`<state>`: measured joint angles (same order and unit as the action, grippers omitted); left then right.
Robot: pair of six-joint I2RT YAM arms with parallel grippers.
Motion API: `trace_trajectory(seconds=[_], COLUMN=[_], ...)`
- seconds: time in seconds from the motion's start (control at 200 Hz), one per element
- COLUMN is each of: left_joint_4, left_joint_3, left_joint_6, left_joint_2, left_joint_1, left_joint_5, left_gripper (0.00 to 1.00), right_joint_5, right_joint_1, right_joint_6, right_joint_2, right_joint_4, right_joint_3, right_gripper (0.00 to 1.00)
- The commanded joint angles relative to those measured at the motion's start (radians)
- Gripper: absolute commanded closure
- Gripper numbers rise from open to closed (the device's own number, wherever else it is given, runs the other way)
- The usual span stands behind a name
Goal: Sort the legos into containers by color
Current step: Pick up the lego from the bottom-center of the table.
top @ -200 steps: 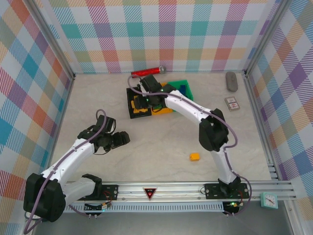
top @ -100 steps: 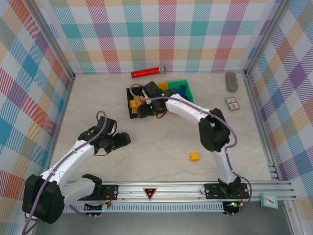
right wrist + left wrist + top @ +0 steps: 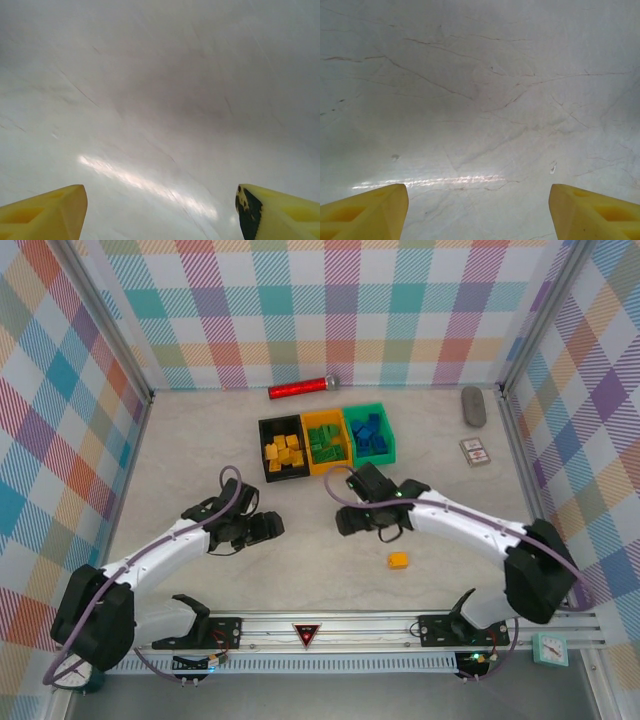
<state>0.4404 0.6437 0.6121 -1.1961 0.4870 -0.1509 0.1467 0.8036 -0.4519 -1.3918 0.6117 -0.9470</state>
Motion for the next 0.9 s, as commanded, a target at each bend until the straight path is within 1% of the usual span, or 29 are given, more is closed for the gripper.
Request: trace_trajectory(seconds=[0.0, 0.1, 0.2, 0.355, 0.45, 0.59, 0.74, 0.815, 0.875, 0.895], left_joint_4=[-0.065, -0.098, -0.112, -0.105, -0.104, -0.117, -0.151, -0.143, -0.132, -0.131], left_joint_3=[-0.009, -0.002, 0.025, 0.07, 0.087, 0.081, 0.076, 0.092, 0.102, 0.106], left_joint_6=[0.031, 0.045, 0.051, 0.047, 0.049, 0.064, 0.083, 0.083, 0.081, 0.081], left_joint_2=[-0.021, -0.048, -0.089, -0.151, -0.169, -0.18, -0.217, -0.239, -0.251, -0.251], left_joint_1=[0.032, 0.056, 0.082, 0.127, 0.153, 0.177, 0.204, 0.22, 0.227, 0.229], left_joint_5=[0.039, 0.051, 0.053, 0.065, 0.073, 0.091, 0.082, 0.091, 0.097, 0.099], left_gripper=[0.26, 0.26, 0.26, 0.26, 0.26, 0.26, 0.26, 0.26, 0.27, 0.27], right_joint_5=[0.052, 0.057, 0.058, 0.03, 0.063, 0.111, 0.103, 0.081, 0.054, 0.047], right_joint_1=[0.0, 0.001, -0.001, 0.0, 0.0, 0.0, -0.001, -0.001, 0.0, 0.0], right_joint_6=[-0.109, -0.146, -0.163, -0.175, -0.201, -0.216, -0.24, -0.245, -0.242, -0.243], right_joint_2=[0.109, 0.176, 0.194, 0.145, 0.113, 0.126, 0.107, 0.076, 0.056, 0.052], right_joint_4=[0.062, 0.09, 0.098, 0.073, 0.107, 0.145, 0.129, 0.103, 0.074, 0.064], right_joint_3=[0.093, 0.161, 0.197, 0.215, 0.228, 0.261, 0.269, 0.281, 0.292, 0.294], right_gripper=[0.21, 0.2, 0.2, 0.2, 0.2, 0.2, 0.21, 0.25, 0.34, 0.39])
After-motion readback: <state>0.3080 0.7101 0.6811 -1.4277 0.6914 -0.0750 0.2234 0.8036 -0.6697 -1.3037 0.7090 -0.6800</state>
